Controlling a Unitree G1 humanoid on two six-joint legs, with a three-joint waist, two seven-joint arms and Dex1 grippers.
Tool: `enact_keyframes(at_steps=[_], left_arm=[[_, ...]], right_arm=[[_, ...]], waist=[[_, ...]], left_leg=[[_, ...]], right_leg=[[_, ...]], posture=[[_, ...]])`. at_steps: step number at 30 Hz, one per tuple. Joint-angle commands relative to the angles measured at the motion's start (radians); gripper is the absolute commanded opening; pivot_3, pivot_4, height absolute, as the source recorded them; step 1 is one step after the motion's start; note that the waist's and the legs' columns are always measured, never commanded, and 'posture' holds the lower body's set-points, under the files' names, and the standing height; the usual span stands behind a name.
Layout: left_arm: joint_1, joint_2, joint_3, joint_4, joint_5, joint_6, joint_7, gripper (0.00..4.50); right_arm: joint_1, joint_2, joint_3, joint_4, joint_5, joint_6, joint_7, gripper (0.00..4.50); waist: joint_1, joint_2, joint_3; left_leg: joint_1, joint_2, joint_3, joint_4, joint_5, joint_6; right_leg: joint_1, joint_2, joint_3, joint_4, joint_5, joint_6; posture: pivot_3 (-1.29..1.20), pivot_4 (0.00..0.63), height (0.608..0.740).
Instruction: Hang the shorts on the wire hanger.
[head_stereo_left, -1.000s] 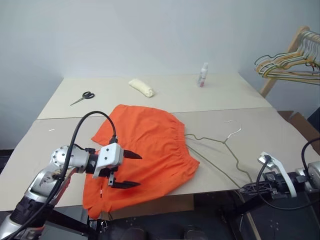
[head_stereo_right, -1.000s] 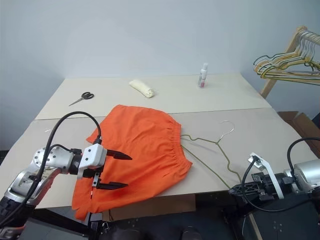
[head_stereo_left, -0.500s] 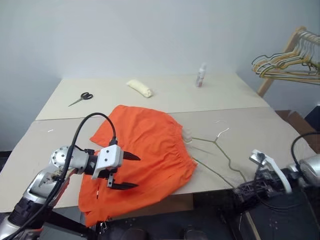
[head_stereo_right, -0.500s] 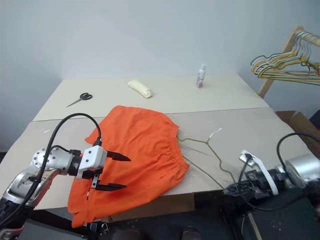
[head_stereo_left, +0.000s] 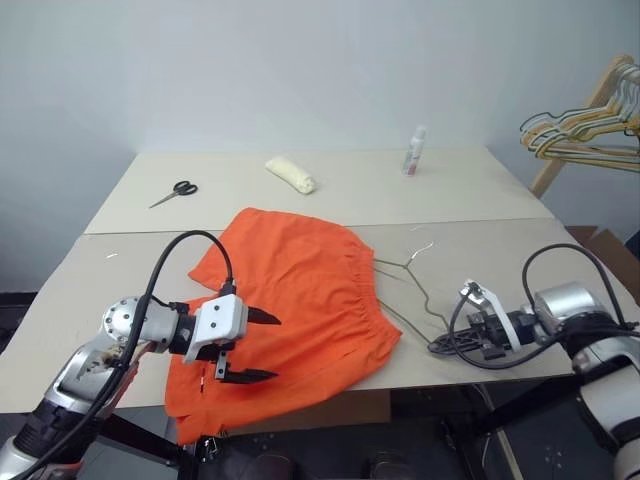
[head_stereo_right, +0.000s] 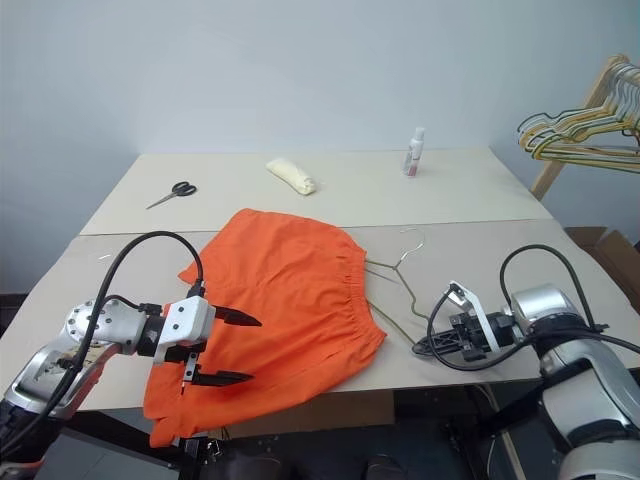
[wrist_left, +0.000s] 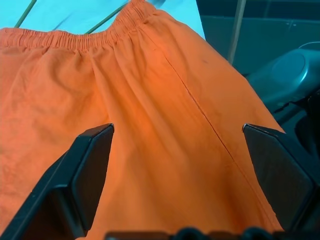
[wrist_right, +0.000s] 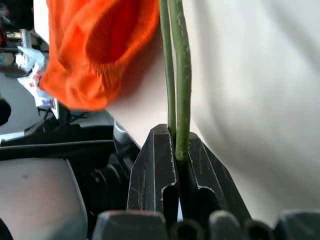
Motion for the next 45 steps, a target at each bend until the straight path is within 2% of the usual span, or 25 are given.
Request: enact_keyframes(at_steps=[1,4,7,12,14,18,21,25,29,34,40,45], left_arm=[[-0.003,0.008,0.019,-0.030,0.000,0.000,0.014,4.47],[0.000,0.006,0.017,-0.034,-0.002,0.003,0.019,4.47],[0.005,-0.001,0.019,-0.037,0.001,0.001,0.038,4.47],[0.011,-0.006,0.028,-0.040,-0.009,0.008,0.063,4.47],[0.010,-0.004,0.023,-0.039,-0.010,0.004,0.061,4.47],[-0.029,-0.021,0.027,-0.009,0.002,-0.012,0.083,4.47],[-0.129,-0.069,0.040,0.053,-0.012,0.001,0.115,4.47],[-0.332,-0.150,0.047,0.193,0.007,-0.036,0.154,4.47],[-0.559,-0.229,0.038,0.380,0.034,-0.076,0.168,4.47],[-0.754,-0.250,-0.024,0.640,0.135,-0.229,0.087,4.47],[-0.868,-0.240,-0.067,0.874,0.215,-0.380,-0.031,4.47],[-0.910,-0.233,-0.093,0.968,0.227,-0.435,-0.191,4.47]], right_arm=[[-0.062,0.028,-0.048,0.093,-0.043,-0.030,0.055,0.00],[-0.077,0.051,-0.062,0.136,-0.067,-0.048,0.055,0.00],[-0.100,0.087,-0.156,0.196,-0.093,-0.082,-0.032,0.00],[-0.097,0.090,-0.270,0.139,-0.114,-0.124,-0.089,0.00],[-0.079,0.083,-0.314,0.070,-0.110,-0.138,-0.112,0.00],[0.050,0.051,-0.352,-0.221,-0.149,-0.267,-0.198,0.00],[0.147,0.048,-0.410,-0.402,-0.157,-0.373,-0.271,0.00],[0.206,0.068,-0.467,-0.509,-0.160,-0.489,-0.333,0.00],[0.228,0.067,-0.455,-0.565,-0.205,-0.597,-0.356,0.00],[0.249,0.066,-0.419,-0.618,-0.275,-0.709,-0.368,0.00],[0.288,0.057,-0.398,-0.702,-0.336,-0.795,-0.388,0.00],[0.299,0.046,-0.380,-0.795,-0.360,-0.784,-0.378,0.00]], waist=[[0.000,0.000,0.000],[0.002,0.000,0.000],[0.001,0.000,0.000],[0.001,0.001,0.000],[0.001,0.001,0.000],[0.002,0.001,-0.001],[0.010,0.001,-0.001],[0.006,0.001,-0.001],[0.001,0.001,-0.001],[-0.016,0.001,-0.001],[-0.036,0.001,-0.001],[-0.046,0.001,-0.001]], left_leg=[[0.000,0.000,0.000,0.000,0.000,0.000],[-0.001,-0.001,-0.001,0.000,0.000,0.000],[-0.002,-0.002,-0.001,0.000,0.000,-0.001],[-0.001,-0.002,-0.002,0.000,0.001,-0.001],[-0.002,-0.002,-0.002,0.000,0.000,-0.001],[-0.002,-0.001,-0.003,0.000,0.000,-0.001],[-0.003,-0.002,-0.004,0.000,0.000,-0.001],[-0.003,-0.006,-0.004,0.001,0.001,-0.001],[-0.003,-0.007,-0.004,0.001,0.001,-0.002],[-0.004,-0.008,-0.002,0.002,0.004,-0.006],[-0.006,-0.008,-0.002,0.002,0.003,-0.006],[-0.008,-0.008,-0.002,0.005,0.003,-0.004]], right_leg=[[0.000,0.000,0.000,0.000,0.000,0.000],[-0.001,0.000,-0.001,0.000,0.000,0.000],[-0.001,-0.001,-0.001,0.000,0.000,0.000],[-0.001,-0.001,-0.001,0.000,0.000,0.000],[-0.001,-0.001,-0.001,0.000,0.000,0.000],[-0.002,-0.001,-0.001,0.000,0.000,0.000],[-0.001,-0.001,-0.003,0.000,0.000,0.000],[0.000,-0.001,-0.003,0.000,0.001,0.001],[0.000,-0.001,-0.002,-0.001,0.001,0.002],[0.000,-0.002,0.000,-0.001,0.002,0.004],[0.000,-0.001,0.000,-0.001,0.003,0.005],[-0.001,-0.001,0.000,-0.001,0.003,0.006]], posture=[[0.20,0.000,0.740],[0.20,0.000,0.740],[0.20,0.000,0.740],[0.19,0.000,0.740],[0.19,0.000,0.740],[0.17,0.000,0.740],[0.16,0.000,0.740],[0.15,0.000,0.740],[0.16,0.000,0.740],[0.15,0.000,0.740],[0.12,0.000,0.740],[0.10,0.000,0.740]])
